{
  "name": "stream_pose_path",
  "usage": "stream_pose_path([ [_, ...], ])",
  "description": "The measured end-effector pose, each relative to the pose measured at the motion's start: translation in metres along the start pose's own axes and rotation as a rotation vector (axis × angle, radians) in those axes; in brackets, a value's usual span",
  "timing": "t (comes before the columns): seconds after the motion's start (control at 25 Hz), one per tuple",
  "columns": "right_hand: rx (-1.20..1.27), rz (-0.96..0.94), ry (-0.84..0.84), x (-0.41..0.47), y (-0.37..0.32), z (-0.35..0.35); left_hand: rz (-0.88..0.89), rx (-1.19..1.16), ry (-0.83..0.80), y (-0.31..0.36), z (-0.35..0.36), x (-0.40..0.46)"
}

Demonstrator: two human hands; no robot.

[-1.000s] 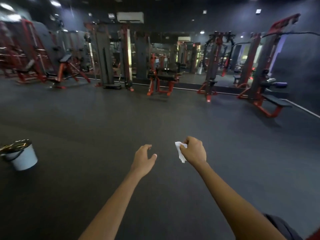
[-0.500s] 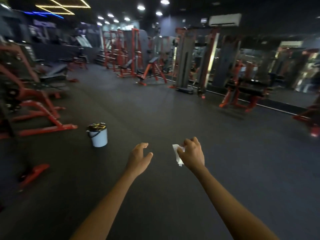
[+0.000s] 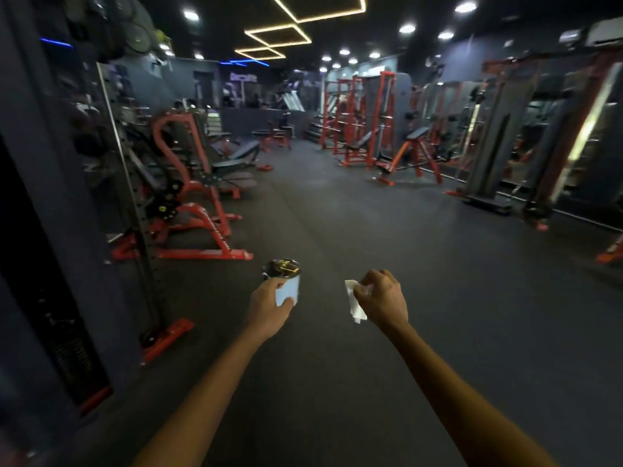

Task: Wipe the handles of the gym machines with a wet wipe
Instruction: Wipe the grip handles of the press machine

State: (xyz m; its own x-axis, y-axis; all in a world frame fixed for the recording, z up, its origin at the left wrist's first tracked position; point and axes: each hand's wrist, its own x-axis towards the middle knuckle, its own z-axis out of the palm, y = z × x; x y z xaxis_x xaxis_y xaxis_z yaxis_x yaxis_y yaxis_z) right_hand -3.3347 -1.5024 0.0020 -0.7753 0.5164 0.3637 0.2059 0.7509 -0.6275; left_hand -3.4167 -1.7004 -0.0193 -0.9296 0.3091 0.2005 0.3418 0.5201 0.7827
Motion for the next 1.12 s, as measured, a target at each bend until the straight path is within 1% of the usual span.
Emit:
stream_pose_path([
  [0.2,0.063,-0.119,-0.109,0.136,-0.001,0.089,-0.078,0.039,0.116,-0.044,0.012,0.114],
  [0.36,0.113,-0.169,-0.227,0.240,0.002,0.151,-0.170,0.079,0.236,-0.067,0.020,0.202],
  [0.48,0.153,-0.234,-0.265,0.328,-0.015,0.188,-0.204,0.098,0.305,-0.078,0.016,0.274],
  [0.6,0.185,-0.308,-0.326,0.388,-0.036,0.234,-0.241,0.114,0.350,-0.103,0.010,0.338],
  [0.84,0.274,-0.362,-0.405,0.511,-0.070,0.357,-0.266,0.100,0.396,-0.171,-0.005,0.488],
  [0.96,0.269,-0.354,-0.456,0.579,-0.097,0.416,-0.301,0.105,0.405,-0.201,-0.032,0.569],
  [1.12,0.311,-0.364,-0.444,0.685,-0.146,0.479,-0.281,0.106,0.418,-0.229,-0.077,0.687],
])
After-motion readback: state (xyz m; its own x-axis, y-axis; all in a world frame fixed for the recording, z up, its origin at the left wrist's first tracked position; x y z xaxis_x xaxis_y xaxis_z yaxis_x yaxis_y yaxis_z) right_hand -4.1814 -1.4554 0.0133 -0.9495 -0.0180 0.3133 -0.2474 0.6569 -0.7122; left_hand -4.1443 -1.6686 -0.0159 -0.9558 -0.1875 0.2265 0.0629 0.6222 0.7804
